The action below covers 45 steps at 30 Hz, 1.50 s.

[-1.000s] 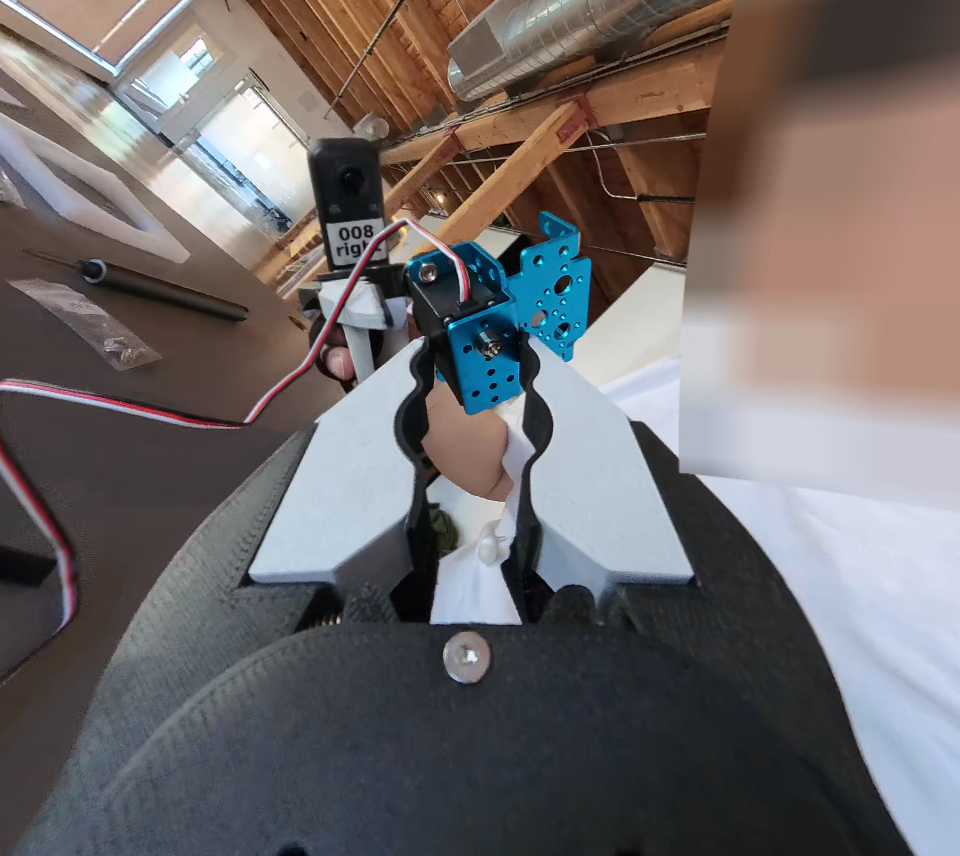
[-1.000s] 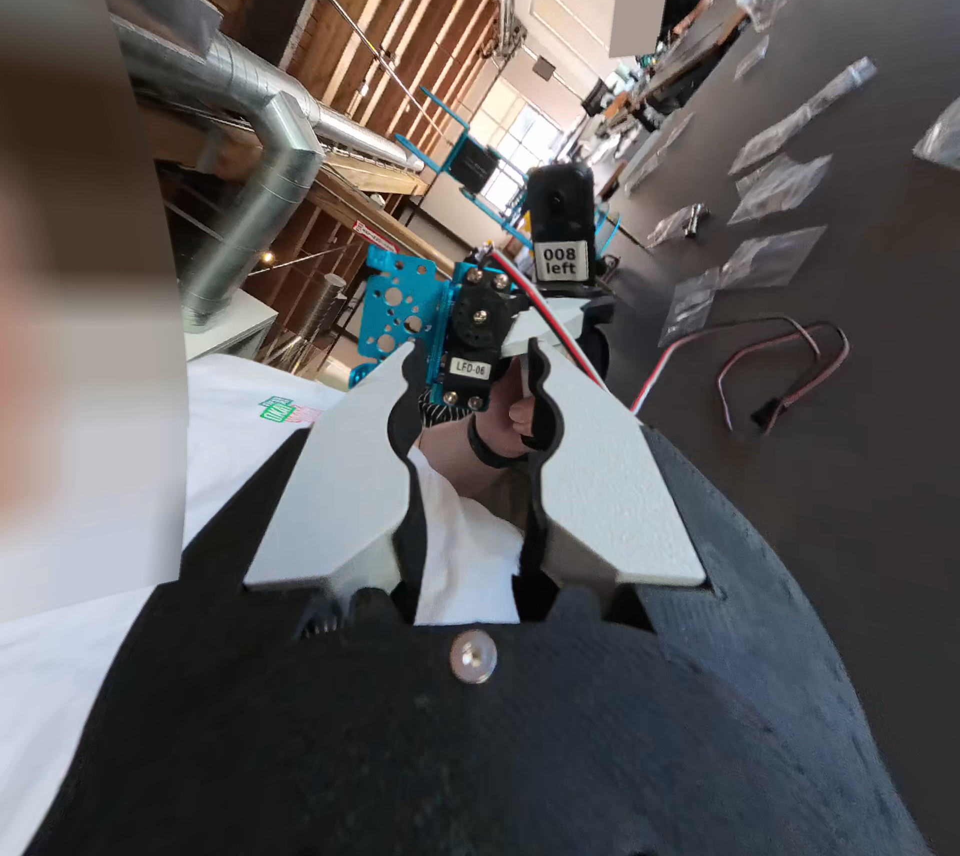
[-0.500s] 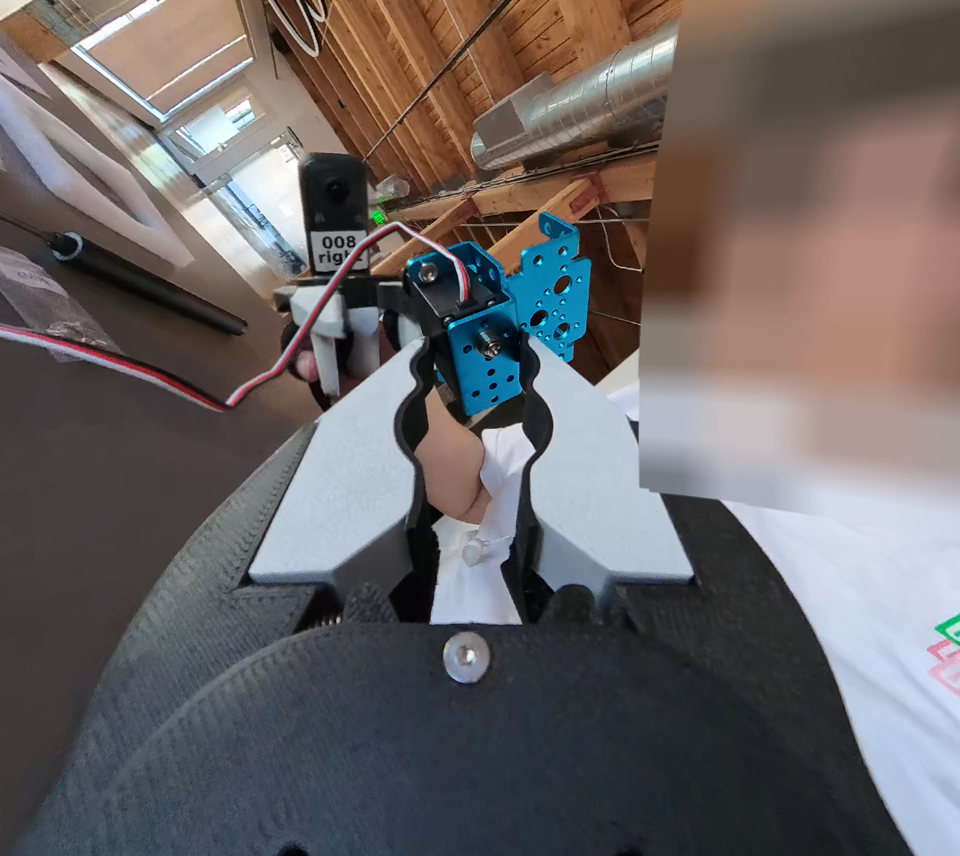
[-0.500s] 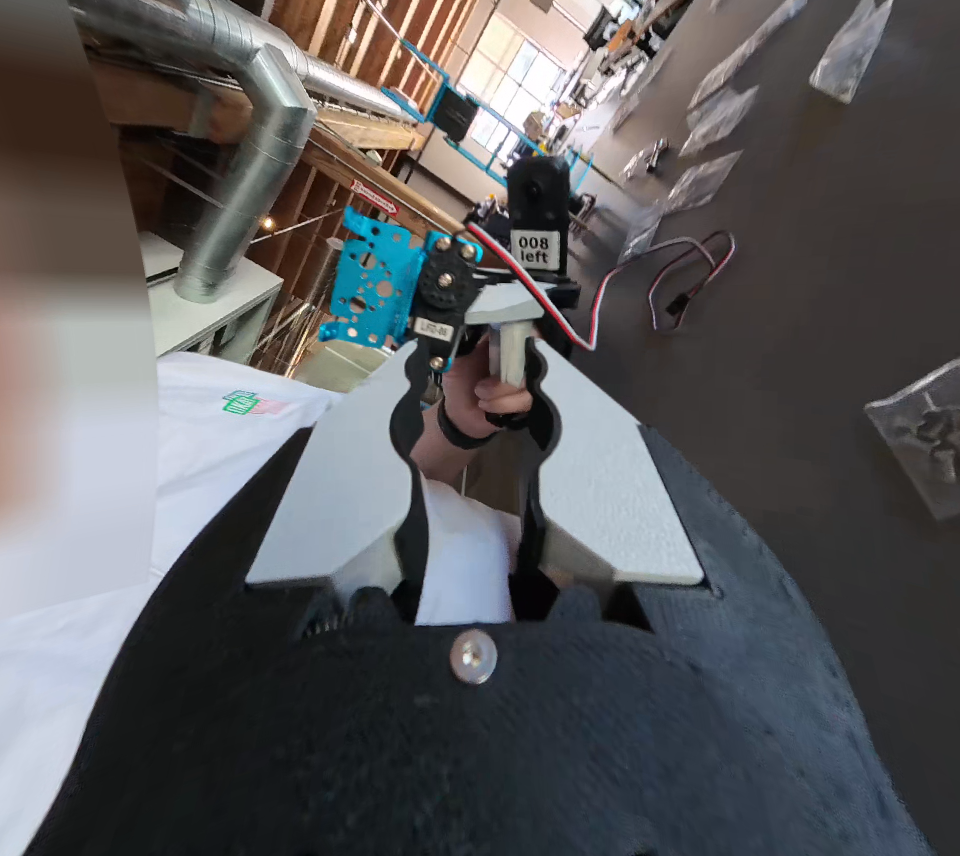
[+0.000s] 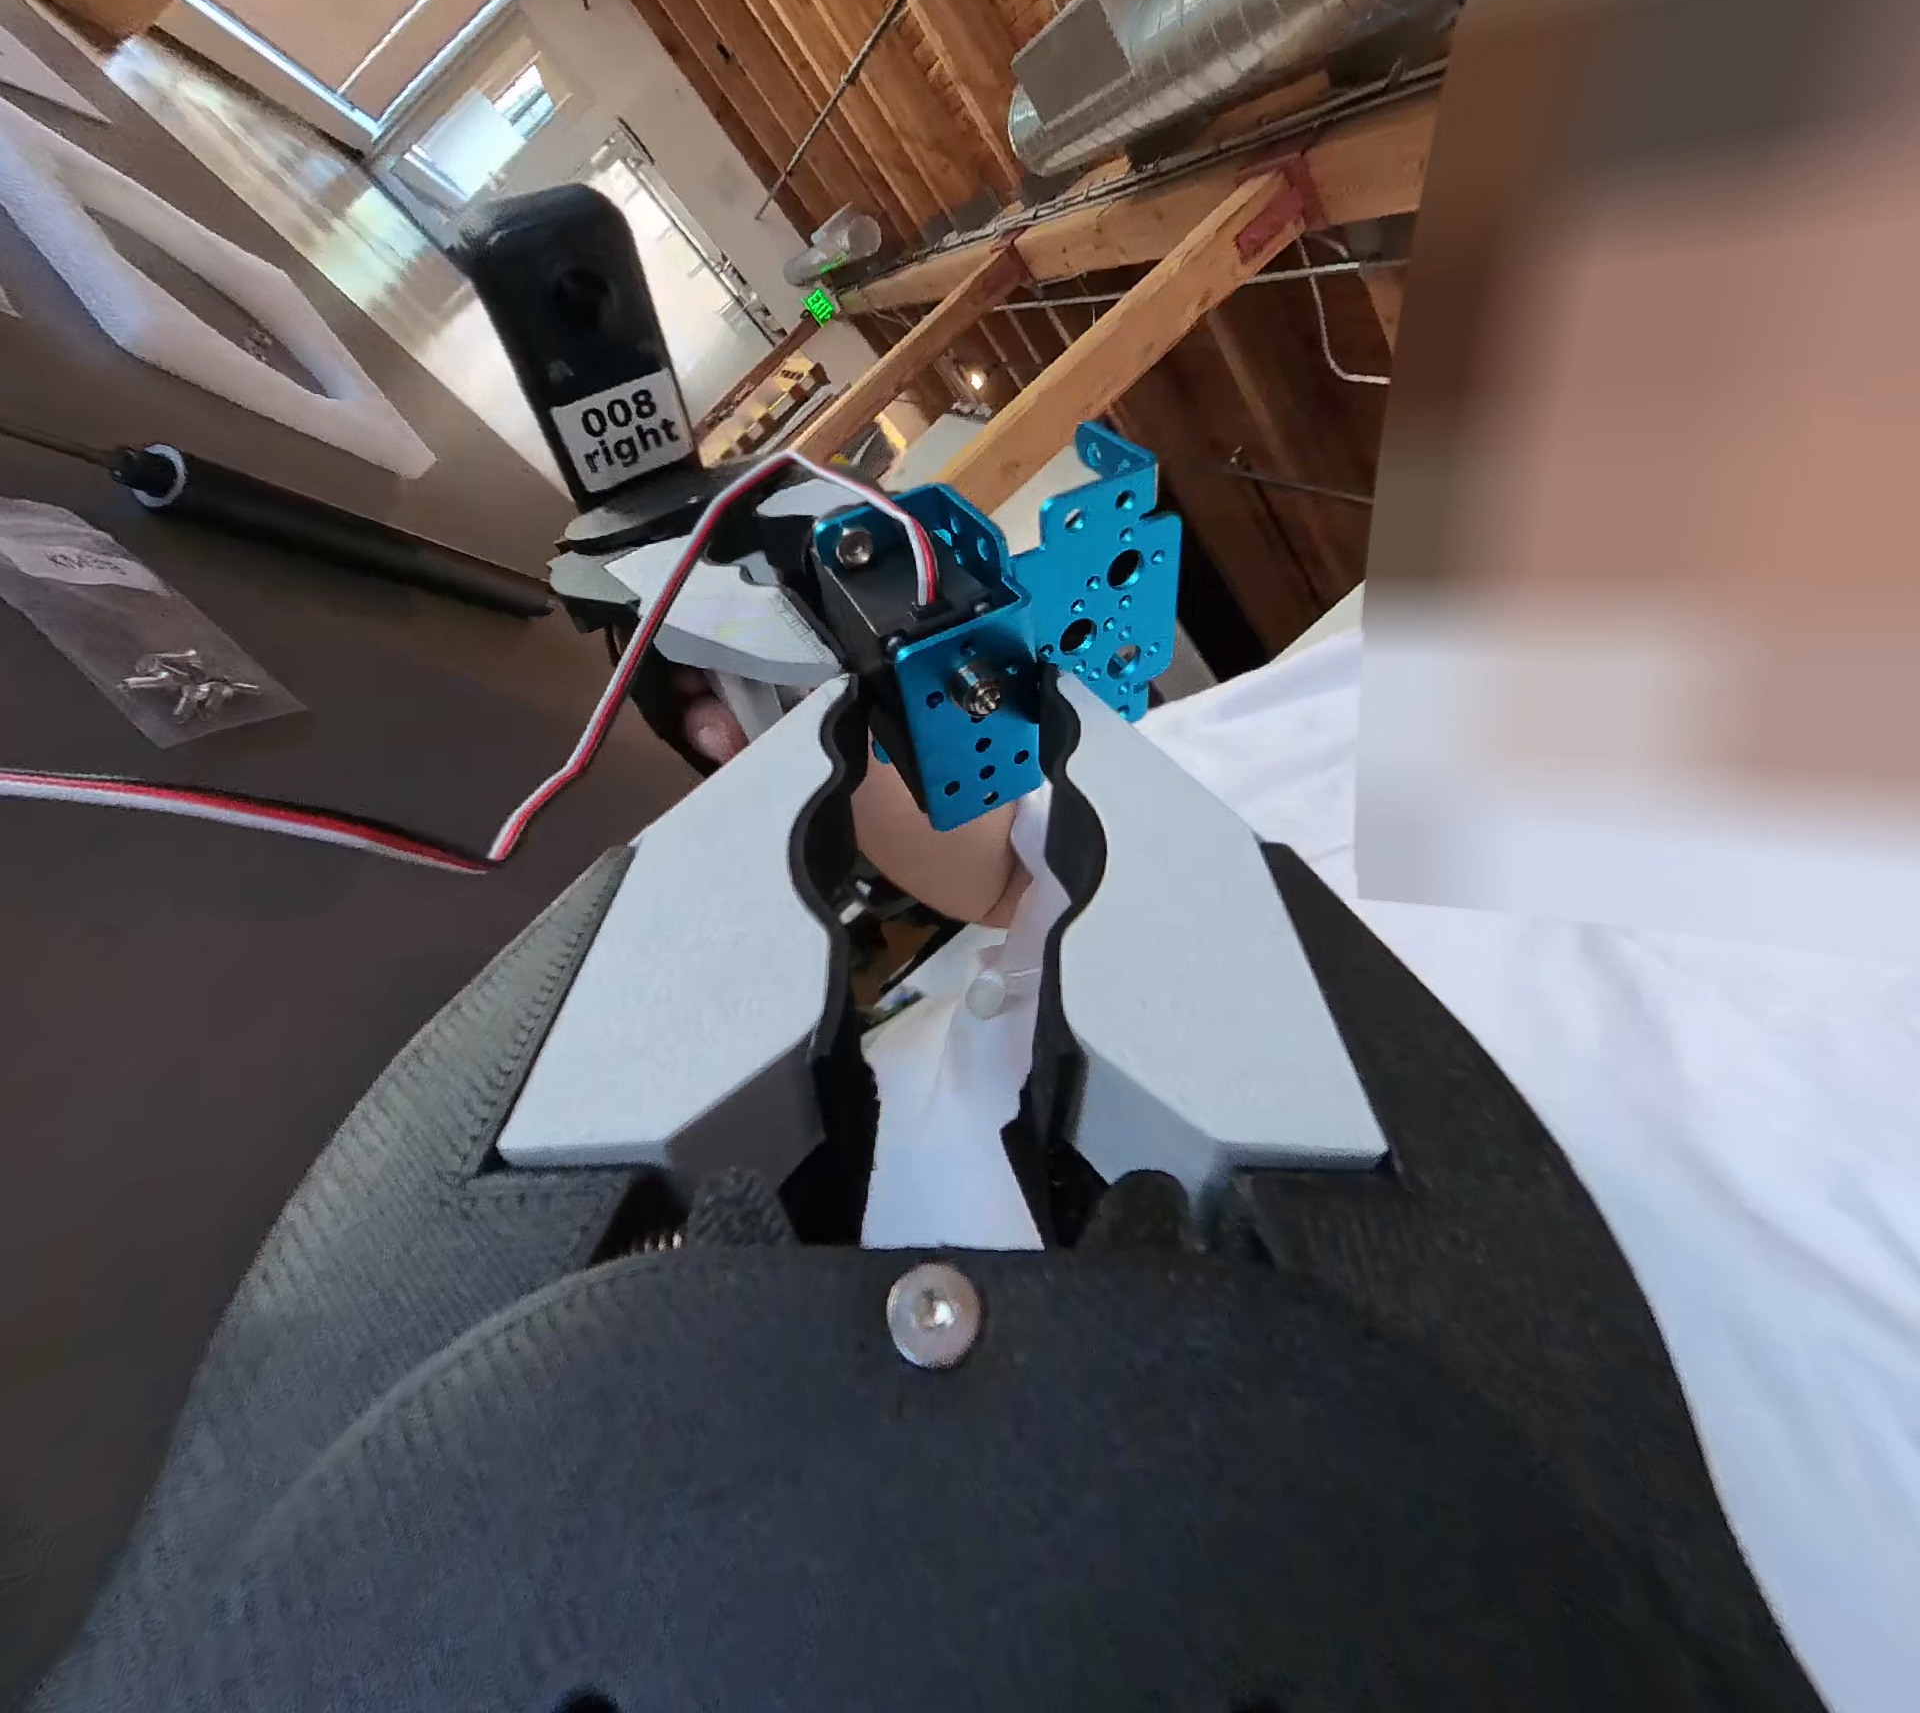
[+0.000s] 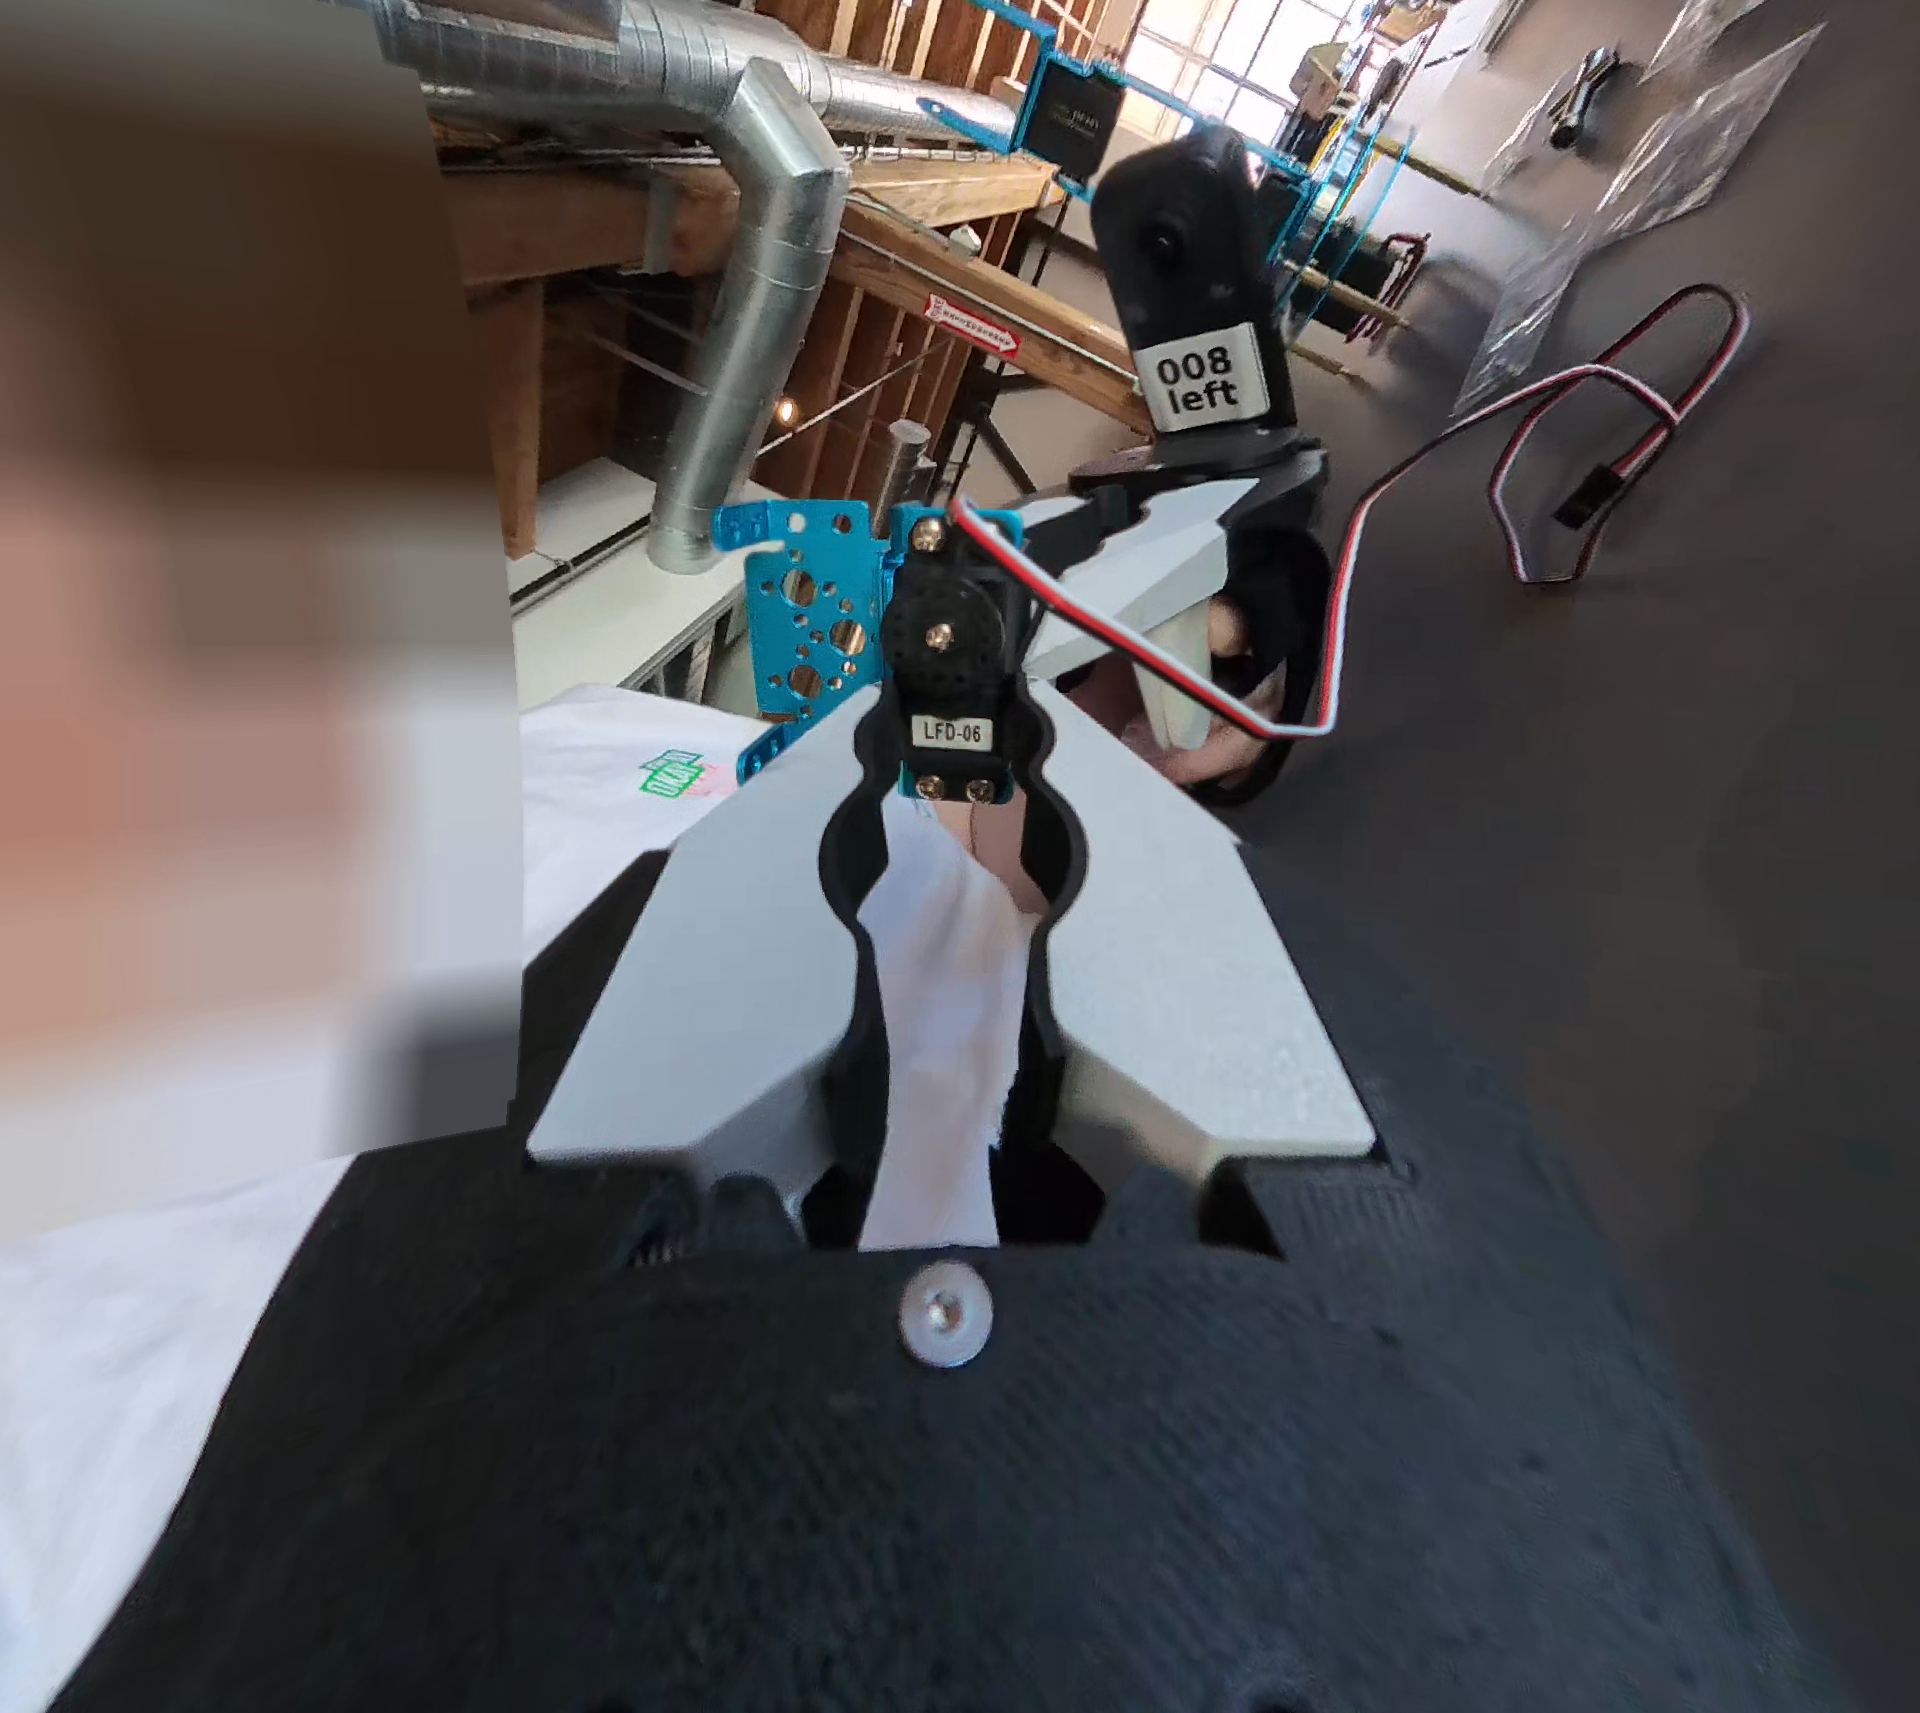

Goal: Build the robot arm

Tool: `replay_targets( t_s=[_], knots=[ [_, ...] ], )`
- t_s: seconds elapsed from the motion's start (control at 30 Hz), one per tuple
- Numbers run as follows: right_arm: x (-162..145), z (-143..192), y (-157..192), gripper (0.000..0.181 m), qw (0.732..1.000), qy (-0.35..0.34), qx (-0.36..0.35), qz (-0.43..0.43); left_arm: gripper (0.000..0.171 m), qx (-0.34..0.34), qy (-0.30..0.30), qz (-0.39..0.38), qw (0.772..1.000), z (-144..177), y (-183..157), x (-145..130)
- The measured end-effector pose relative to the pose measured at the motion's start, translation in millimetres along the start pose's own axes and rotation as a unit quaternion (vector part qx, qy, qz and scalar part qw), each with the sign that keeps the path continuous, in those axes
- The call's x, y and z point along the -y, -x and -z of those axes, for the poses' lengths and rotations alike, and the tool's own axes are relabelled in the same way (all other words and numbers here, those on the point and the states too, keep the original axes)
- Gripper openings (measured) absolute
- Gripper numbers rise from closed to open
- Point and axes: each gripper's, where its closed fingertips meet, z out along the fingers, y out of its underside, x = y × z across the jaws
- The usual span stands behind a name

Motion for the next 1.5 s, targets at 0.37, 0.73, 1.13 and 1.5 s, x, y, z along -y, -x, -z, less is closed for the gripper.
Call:
replay_targets(
  t_s=[0.37, 0.73, 1.13, 1.5],
  knots=[
    [-4, 3, -14, 0.019, 0.951, 0.078, -0.109, 0.277, 0.033, 0.04, 0.065, -0.044, 0.996, 15, 14, -1],
    [-18, 9, -55, 0.019, 0.502, 0.228, -0.275, 0.788, 0.05, 0.124, 0.094, -0.08, 0.985, 48, 36, 8],
    [-17, 6, -63, 0.02, 0.236, 0.248, -0.168, 0.924, 0.094, 0.189, 0.303, -0.245, 0.901, 38, 66, -27],
    [-23, 3, -62, 0.02, 0.218, 0.245, -0.139, 0.934, 0.07, 0.165, 0.368, -0.325, 0.855, 28, 73, -45]
  ],
)
